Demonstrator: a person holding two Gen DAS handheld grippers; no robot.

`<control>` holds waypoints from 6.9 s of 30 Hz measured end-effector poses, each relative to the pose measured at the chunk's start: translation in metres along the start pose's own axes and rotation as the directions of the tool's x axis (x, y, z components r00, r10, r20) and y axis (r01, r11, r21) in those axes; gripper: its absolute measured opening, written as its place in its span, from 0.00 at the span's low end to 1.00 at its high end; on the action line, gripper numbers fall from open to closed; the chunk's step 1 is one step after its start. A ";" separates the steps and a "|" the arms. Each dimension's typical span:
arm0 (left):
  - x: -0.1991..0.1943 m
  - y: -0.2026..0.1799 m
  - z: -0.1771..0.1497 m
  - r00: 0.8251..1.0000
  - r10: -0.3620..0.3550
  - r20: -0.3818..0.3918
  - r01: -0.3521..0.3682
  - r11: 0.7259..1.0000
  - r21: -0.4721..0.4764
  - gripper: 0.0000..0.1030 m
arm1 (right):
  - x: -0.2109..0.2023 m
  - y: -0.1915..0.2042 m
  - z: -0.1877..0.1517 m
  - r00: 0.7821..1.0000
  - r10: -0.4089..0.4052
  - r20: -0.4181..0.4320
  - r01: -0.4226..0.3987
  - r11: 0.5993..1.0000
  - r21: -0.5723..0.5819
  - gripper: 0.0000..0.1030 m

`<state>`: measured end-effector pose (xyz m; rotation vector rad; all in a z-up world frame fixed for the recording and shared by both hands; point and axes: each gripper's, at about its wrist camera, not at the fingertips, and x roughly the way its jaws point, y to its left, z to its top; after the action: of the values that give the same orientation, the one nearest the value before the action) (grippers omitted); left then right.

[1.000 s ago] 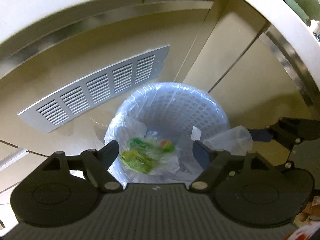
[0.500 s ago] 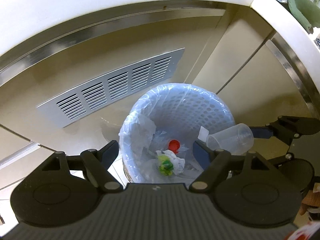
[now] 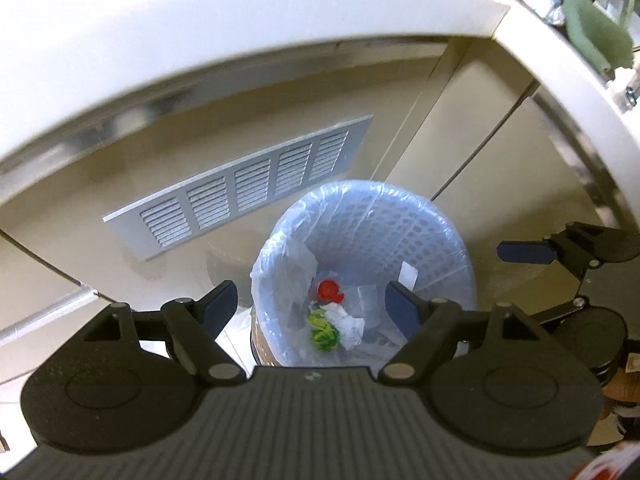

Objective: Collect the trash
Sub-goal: 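Grasp the orange plastic bag with the left tool while the right tool grasps the green cloth, then carry the orange bag and green cloth down over the wastebasket, then open the left tool to drop the orange bag while the right tool releases the green cloth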

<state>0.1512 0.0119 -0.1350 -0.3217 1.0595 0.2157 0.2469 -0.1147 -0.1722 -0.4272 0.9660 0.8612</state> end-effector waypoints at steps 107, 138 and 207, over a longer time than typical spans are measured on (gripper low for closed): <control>-0.167 -0.073 0.148 0.836 -0.334 0.436 0.208 0.928 0.311 0.22 | -0.336 -0.103 0.116 0.643 -0.190 0.742 0.182 0.979 0.093 0.07; -0.034 -0.006 0.000 0.964 -0.250 -0.088 0.262 0.946 0.189 0.22 | -0.092 0.038 -0.005 0.975 -0.043 0.217 0.044 0.999 0.001 0.07; 0.032 0.012 -0.004 0.988 -0.081 -0.135 0.089 0.994 0.057 0.61 | -0.010 0.008 -0.004 0.999 -0.042 0.035 0.041 0.998 0.049 0.47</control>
<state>0.1593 0.0225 -0.1662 -0.3266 1.1787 0.0850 0.2353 -0.1172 -0.1657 -0.3878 0.9402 0.8039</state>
